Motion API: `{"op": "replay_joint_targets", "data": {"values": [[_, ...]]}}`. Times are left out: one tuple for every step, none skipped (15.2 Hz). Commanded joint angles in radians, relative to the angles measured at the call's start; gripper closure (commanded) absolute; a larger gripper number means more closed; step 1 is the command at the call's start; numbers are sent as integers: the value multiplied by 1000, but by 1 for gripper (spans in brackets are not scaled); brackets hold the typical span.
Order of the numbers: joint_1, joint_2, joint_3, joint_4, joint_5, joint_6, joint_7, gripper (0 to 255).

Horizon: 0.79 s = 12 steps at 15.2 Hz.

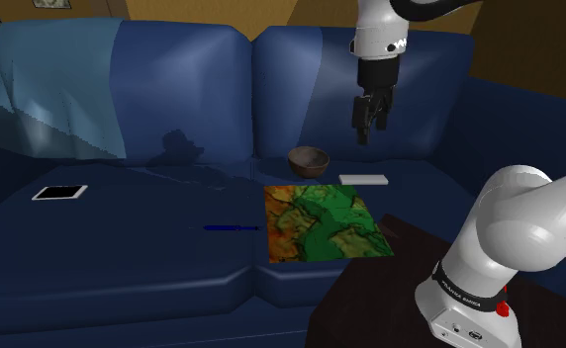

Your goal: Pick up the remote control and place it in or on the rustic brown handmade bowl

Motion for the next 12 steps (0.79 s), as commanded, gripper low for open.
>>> {"op": "replay_joint_targets", "data": {"values": [[0, 0, 0, 0, 0, 0, 0, 0], [-3, -11, -20, -29, -16, 21, -32, 0], [-6, -21, -40, -56, -32, 43, -64, 0], [-10, -28, -61, -82, -49, 65, -96, 0], [-14, -34, -83, -106, -66, 88, -127, 0], [-19, -38, -105, -129, -83, 112, -159, 0], [-25, -40, -127, -151, -101, 136, -190, 0], [-30, -40, -149, -171, -119, 162, -222, 0], [-36, -38, -172, -190, -137, 188, -253, 0], [-43, -34, -196, -207, -156, 215, -285, 0], [-50, -27, -219, -223, -174, 243, -316, 0], [-56, -18, -244, -237, -192, 272, -347, 0]]}}
